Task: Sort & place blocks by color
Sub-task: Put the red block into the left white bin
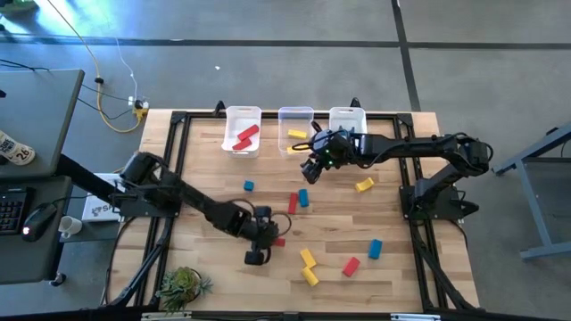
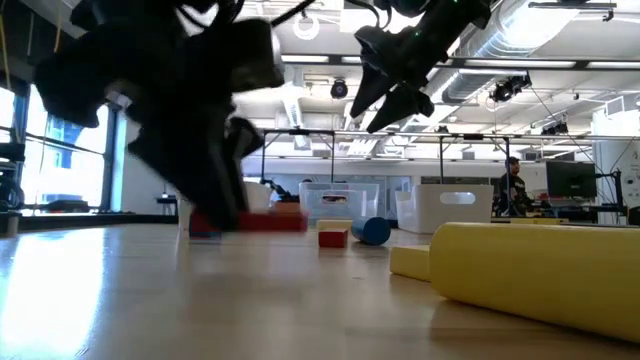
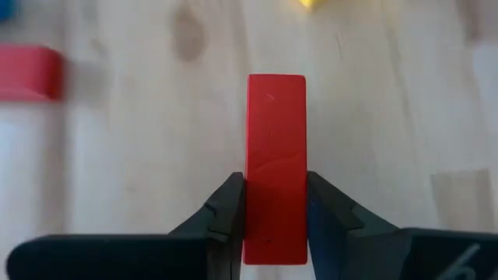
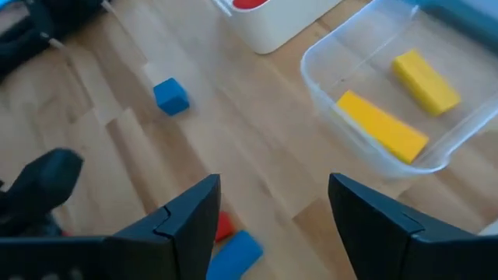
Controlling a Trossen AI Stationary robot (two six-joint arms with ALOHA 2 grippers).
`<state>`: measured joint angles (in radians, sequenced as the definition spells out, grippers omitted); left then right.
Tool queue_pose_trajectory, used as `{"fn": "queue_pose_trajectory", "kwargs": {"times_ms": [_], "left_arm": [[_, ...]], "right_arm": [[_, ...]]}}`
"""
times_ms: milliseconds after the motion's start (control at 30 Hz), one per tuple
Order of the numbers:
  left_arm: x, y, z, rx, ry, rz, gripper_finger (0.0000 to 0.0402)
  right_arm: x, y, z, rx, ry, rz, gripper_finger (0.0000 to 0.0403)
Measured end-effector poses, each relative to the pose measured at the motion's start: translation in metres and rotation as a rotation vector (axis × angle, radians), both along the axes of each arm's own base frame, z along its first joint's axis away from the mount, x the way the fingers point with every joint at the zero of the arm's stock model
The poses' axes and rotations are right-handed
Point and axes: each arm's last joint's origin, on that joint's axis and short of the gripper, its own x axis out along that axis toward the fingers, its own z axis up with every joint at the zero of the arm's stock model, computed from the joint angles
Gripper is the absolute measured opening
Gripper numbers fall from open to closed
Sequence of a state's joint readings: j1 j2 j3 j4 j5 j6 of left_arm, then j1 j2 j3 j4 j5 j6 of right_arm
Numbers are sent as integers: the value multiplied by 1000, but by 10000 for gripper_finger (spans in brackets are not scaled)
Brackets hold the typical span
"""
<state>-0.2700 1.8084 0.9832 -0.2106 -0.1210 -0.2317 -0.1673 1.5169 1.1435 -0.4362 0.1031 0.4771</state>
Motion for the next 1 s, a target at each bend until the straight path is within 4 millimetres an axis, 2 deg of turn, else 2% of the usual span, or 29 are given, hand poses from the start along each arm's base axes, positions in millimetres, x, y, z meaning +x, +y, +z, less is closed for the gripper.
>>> {"fn": "queue_pose_trajectory", "kwargs": {"times_ms": [167, 400, 700, 833, 1000], "left_arm": [[-9, 19, 26, 47, 1, 67, 72], [-34, 53, 72, 151, -20, 165, 72], [-71, 118, 121, 244, -86, 394, 72], [-85, 148, 130, 265, -81, 484, 72], [-100, 182, 130, 282, -30, 574, 72]], "right_arm": [[0, 2, 0, 104, -23, -31, 214], [3, 14, 0, 95, -30, -14, 211], [5, 41, 0, 122, -32, 4, 211], [5, 59, 0, 154, -31, 20, 211], [3, 81, -1, 208, -24, 12, 211]]}}
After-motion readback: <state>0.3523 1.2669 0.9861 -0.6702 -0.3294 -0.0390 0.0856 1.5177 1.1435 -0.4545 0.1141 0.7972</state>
